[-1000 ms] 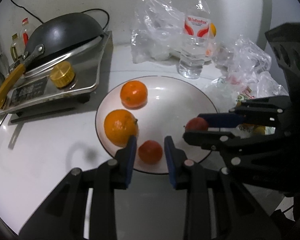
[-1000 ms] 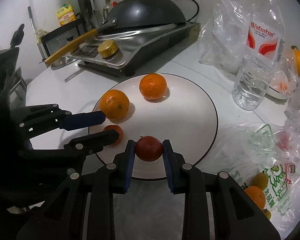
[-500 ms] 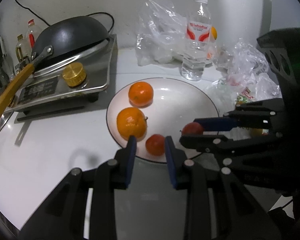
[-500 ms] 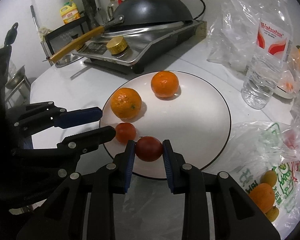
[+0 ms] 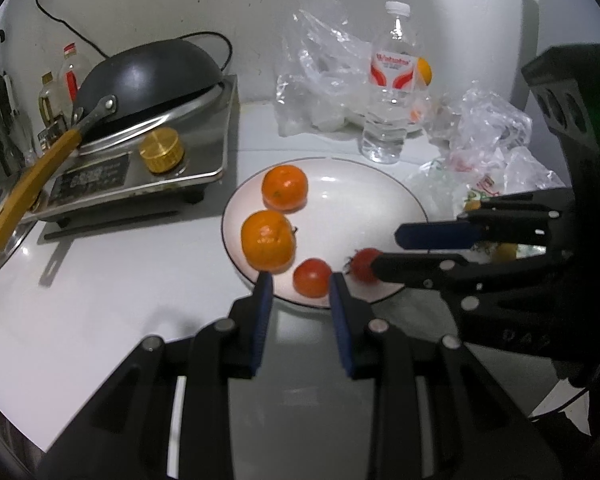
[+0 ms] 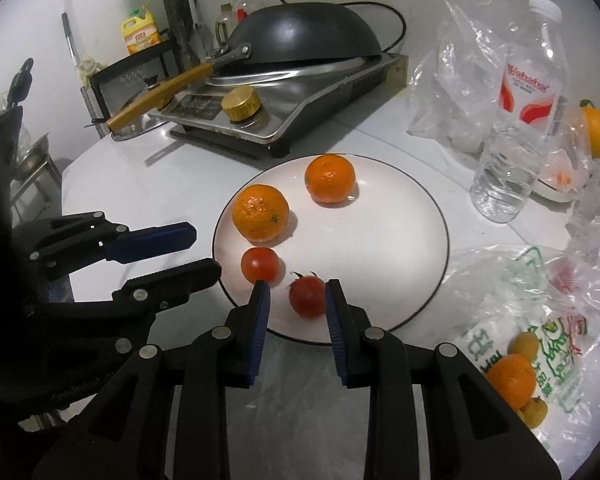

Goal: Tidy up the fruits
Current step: 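Lower both tomatoes onto the plate beside the mandarins and open both grippers, then move both grippers back over the fruit bag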

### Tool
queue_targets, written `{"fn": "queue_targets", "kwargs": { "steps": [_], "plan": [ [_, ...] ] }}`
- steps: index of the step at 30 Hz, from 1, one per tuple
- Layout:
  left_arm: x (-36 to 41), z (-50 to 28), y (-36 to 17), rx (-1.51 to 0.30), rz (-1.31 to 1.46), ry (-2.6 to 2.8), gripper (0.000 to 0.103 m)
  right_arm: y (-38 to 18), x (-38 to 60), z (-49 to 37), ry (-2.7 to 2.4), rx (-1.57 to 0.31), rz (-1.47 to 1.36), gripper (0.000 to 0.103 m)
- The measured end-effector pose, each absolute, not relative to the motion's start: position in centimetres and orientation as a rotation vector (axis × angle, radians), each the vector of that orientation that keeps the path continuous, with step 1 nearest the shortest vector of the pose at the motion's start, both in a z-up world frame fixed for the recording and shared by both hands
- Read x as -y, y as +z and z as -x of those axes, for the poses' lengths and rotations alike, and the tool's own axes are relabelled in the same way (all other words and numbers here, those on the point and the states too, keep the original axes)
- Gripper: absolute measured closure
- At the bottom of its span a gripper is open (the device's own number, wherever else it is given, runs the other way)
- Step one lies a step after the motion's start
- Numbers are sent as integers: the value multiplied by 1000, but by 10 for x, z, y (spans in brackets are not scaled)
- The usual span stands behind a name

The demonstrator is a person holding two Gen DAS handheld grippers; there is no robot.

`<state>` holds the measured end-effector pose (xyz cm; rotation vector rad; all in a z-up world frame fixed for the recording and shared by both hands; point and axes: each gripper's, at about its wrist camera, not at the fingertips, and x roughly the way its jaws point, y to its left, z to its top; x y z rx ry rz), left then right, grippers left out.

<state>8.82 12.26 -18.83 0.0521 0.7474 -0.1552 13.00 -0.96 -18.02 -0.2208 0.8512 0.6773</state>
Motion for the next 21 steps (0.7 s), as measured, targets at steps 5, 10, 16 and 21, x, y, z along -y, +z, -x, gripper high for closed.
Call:
{"fn": "queue_targets", "kwargs": {
  "steps": [5, 10, 16, 21],
  "plan": [
    [-116, -83, -183, -737, -61, -158, 71, -172, 20, -123, 659, -833, 218, 73],
    [-104, -77, -177, -727, -74, -159, 70, -164, 36, -112, 643, -809, 204, 73],
    [-88, -71, -169, -718, -87, -157, 63, -159, 60, -102, 618, -792, 183, 73],
    [-70, -67, -166, -718, -95, -161, 55, -154, 81, -93, 595, -777, 169, 73]
  ]
}}
